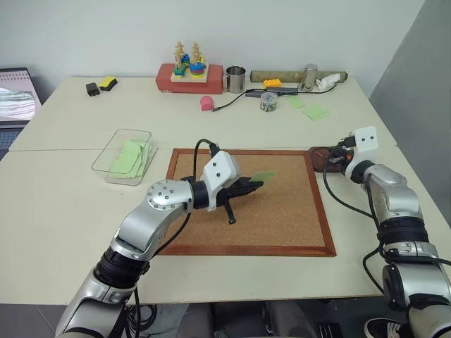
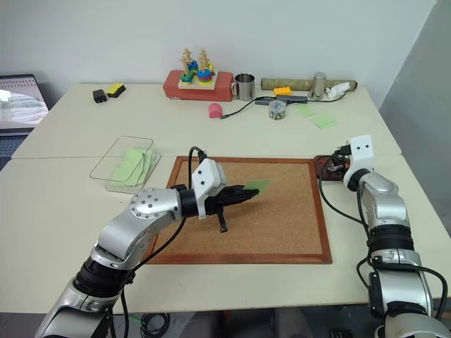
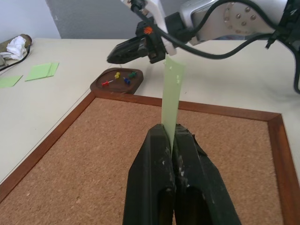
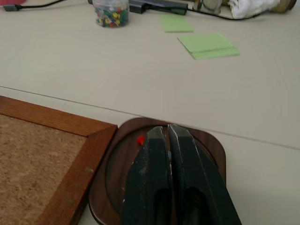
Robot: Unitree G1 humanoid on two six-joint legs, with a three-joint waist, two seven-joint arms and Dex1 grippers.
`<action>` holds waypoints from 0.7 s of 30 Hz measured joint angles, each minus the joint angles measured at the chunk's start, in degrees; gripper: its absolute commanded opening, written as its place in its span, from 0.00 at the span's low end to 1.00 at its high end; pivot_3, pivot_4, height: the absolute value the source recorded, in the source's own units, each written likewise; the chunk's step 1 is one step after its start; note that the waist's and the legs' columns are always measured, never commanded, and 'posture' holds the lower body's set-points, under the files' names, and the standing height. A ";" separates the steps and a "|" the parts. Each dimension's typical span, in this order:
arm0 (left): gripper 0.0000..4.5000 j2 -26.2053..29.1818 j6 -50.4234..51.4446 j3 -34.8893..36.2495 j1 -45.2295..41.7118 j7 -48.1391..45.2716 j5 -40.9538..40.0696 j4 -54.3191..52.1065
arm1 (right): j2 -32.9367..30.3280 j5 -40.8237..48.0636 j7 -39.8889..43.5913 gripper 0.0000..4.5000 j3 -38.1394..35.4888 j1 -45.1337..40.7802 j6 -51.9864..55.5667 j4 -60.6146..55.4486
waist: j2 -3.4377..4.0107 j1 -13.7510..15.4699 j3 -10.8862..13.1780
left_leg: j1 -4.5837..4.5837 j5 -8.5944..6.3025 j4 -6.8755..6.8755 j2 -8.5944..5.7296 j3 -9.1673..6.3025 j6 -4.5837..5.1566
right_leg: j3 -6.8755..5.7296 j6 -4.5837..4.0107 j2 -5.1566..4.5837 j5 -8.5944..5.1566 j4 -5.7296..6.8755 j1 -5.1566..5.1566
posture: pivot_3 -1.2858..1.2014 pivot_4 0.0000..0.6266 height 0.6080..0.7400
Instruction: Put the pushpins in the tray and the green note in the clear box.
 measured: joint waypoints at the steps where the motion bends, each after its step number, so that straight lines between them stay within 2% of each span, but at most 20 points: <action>1: 0.01 -0.03 0.00 0.08 0.07 -0.12 0.20 0.16 | 0.00 0.01 0.04 0.00 -0.13 -0.48 0.14 1.27 | 0.00 0.00 0.00 | -0.01 0.00 0.00 -0.02 0.00 0.00 | 0.00 0.00 -0.01 0.00 -0.01 0.00 | 0.52 0.24 1.00; 2: 0.00 -0.14 0.00 0.19 0.11 -0.19 0.22 0.15 | 0.01 0.01 0.07 0.10 -0.25 -0.98 0.25 2.20 | 0.00 0.01 0.00 | -0.03 0.00 0.00 -0.02 0.00 0.00 | -0.01 0.00 -0.02 0.00 -0.03 0.00 | 0.52 0.24 1.00; 3: 0.00 -0.24 0.00 0.24 0.18 -0.23 0.22 0.14 | 0.03 0.04 0.16 0.12 -0.35 -1.53 0.38 2.97 | 0.01 0.01 0.00 | -0.03 0.00 0.00 -0.03 0.00 0.00 | 0.00 0.00 -0.02 0.00 -0.03 0.00 | 0.52 0.24 1.00; 16: 0.00 -0.46 0.81 1.29 1.98 -0.29 0.33 -0.08 | 0.08 0.61 1.73 0.82 -2.01 -3.29 0.44 6.12 | 0.01 -0.01 0.00 | -0.02 0.00 0.00 -0.02 -0.02 0.00 | -0.02 0.00 -0.02 0.00 -0.01 0.00 | 0.52 0.24 1.00; 20: 0.00 -0.22 1.01 2.48 2.30 -0.30 0.34 -0.08 | 0.08 0.71 2.14 0.99 -2.08 -3.30 0.49 6.11 | 0.01 0.00 0.00 | -0.02 0.00 0.01 -0.02 -0.02 0.00 | -0.02 0.00 -0.02 0.00 0.00 0.00 | 0.52 0.24 1.00; 21: 0.00 -0.22 1.06 2.83 2.30 -0.30 0.34 -0.08 | 0.08 0.72 2.16 0.99 -2.08 -3.29 0.48 6.11 | 0.01 0.01 0.00 | -0.02 0.00 0.01 -0.02 -0.02 0.00 | -0.02 0.00 -0.02 0.00 0.00 0.00 | 0.52 0.24 1.00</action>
